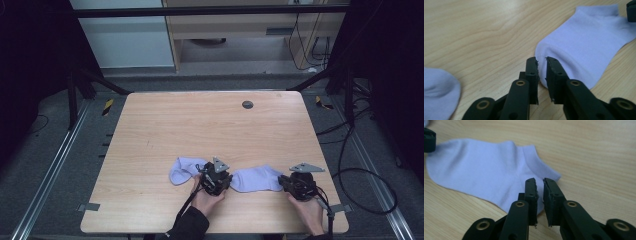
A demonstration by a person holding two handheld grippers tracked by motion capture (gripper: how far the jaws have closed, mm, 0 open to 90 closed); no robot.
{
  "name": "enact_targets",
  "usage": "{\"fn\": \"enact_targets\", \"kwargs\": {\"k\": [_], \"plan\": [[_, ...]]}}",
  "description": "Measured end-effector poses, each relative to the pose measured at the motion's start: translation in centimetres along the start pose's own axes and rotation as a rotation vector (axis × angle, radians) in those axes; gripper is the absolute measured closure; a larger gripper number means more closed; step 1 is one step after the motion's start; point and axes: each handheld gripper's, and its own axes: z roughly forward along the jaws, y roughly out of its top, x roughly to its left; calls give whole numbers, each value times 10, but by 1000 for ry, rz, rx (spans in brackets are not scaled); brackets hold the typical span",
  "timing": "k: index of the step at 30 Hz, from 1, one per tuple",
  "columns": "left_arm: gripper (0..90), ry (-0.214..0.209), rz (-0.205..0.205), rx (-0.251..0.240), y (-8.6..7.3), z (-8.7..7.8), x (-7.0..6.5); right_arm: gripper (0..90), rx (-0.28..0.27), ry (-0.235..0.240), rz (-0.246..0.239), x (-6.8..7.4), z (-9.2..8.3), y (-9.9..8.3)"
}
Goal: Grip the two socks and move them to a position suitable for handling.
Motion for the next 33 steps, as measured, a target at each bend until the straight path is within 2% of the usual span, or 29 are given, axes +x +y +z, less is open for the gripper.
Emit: {"fn": "enact_targets", "kwargs": {"k": [2, 6, 10, 13, 16, 20, 21, 25, 30, 33], "plan": [[733, 4, 11, -16, 3, -8, 2, 756, -50, 6, 4, 0, -6, 2], [655, 7, 28, -37, 12, -29, 10, 703, -116, 22, 11, 1, -14, 7], [588, 23, 35, -55, 17, -52, 21, 640, -158, 36, -9, 6, -18, 14], [572, 39, 23, -69, 18, -69, 32, 616, -179, 52, -25, 10, -19, 18], [550, 63, 31, -71, 16, -84, 44, 578, -193, 78, -35, 17, -20, 24], [530, 100, 23, -76, 8, -105, 63, 539, -201, 108, -57, 27, -19, 32], [529, 110, 11, -83, 5, -109, 68, 537, -204, 116, -63, 30, -18, 33], [524, 156, -15, -61, -12, -126, 91, 505, -213, 148, -87, 41, -17, 41], [526, 195, -42, -48, -31, -139, 109, 489, -236, 183, -96, 56, -14, 55], [530, 202, -62, -38, -44, -143, 117, 494, -239, 204, -112, 67, -10, 65]]}}
